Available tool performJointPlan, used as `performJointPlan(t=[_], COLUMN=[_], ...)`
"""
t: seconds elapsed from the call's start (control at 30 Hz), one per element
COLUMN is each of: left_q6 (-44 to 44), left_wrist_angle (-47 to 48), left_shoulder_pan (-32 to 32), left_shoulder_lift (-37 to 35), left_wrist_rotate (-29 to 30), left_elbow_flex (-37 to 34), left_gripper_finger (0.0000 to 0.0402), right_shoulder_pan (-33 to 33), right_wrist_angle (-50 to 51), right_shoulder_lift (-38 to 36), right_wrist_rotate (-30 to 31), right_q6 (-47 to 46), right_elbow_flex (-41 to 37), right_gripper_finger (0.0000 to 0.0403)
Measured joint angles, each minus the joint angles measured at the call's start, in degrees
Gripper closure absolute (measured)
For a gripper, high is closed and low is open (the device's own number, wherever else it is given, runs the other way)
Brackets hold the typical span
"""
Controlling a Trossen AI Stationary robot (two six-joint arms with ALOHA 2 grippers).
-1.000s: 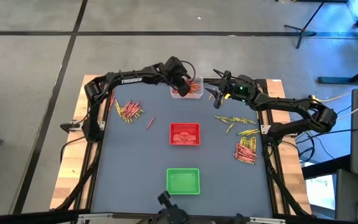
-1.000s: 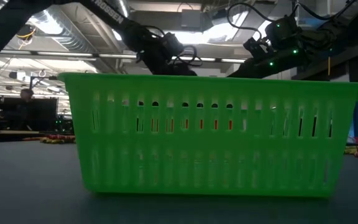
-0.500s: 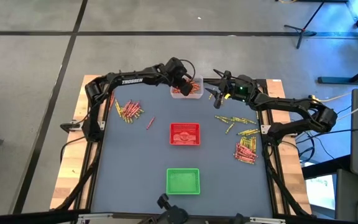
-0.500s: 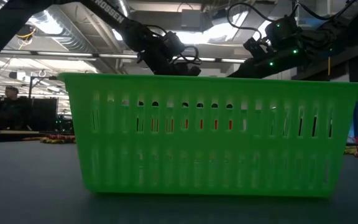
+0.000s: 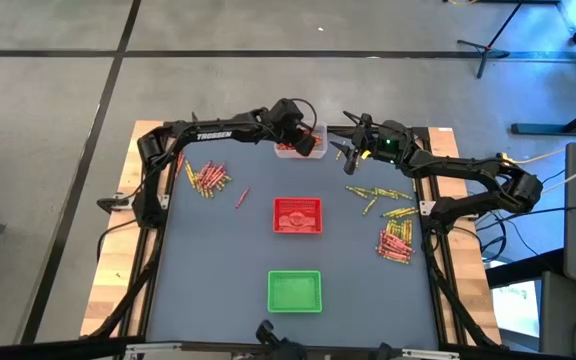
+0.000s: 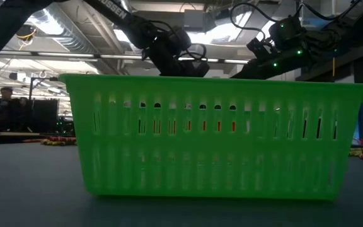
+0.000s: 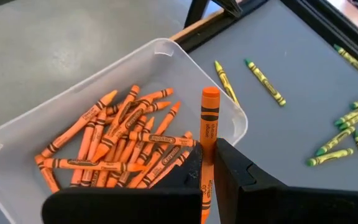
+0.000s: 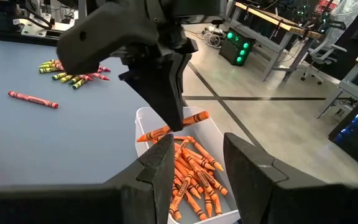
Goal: Sort crayons
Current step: Put the orange crayon into the transparent bin
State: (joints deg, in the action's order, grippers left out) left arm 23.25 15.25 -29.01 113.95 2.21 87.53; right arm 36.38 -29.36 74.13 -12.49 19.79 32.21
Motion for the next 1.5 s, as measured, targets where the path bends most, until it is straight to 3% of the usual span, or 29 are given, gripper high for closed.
performJointPlan(t=[0.6,0.87,1.13,1.27,1.37,1.5], left_q6=[-0.3,-9.7,-22.6,-24.4,-27.4,-30.8], left_wrist_angle=[0.0,-2.8,-2.6,-1.4,-0.9,-0.5], left_shoulder_pan=[0.6,0.3,-0.1,-0.1,-0.1,-1.0], left_shoulder_lift=[0.0,0.0,0.0,0.0,0.0,0.0], left_wrist_rotate=[-0.3,-0.7,-4.8,-5.0,-3.6,3.9], left_elbow_flex=[0.0,0.0,0.0,0.0,0.0,0.0], left_gripper_finger=[0.0399,0.0399,0.0399,0.0397,0.0378,0.0331], right_shoulder_pan=[0.0,0.0,0.0,0.0,0.0,0.0], right_wrist_angle=[0.0,0.0,0.0,0.0,0.0,0.0], right_shoulder_lift=[0.0,0.0,0.0,0.0,0.0,0.0], right_wrist_rotate=[0.0,0.0,0.0,0.0,0.0,0.0], right_q6=[0.0,0.0,0.0,0.0,0.0,0.0], right_elbow_flex=[0.0,0.0,0.0,0.0,0.0,0.0], right_gripper_finger=[0.0265,0.0265,0.0265,0.0265,0.0265,0.0265])
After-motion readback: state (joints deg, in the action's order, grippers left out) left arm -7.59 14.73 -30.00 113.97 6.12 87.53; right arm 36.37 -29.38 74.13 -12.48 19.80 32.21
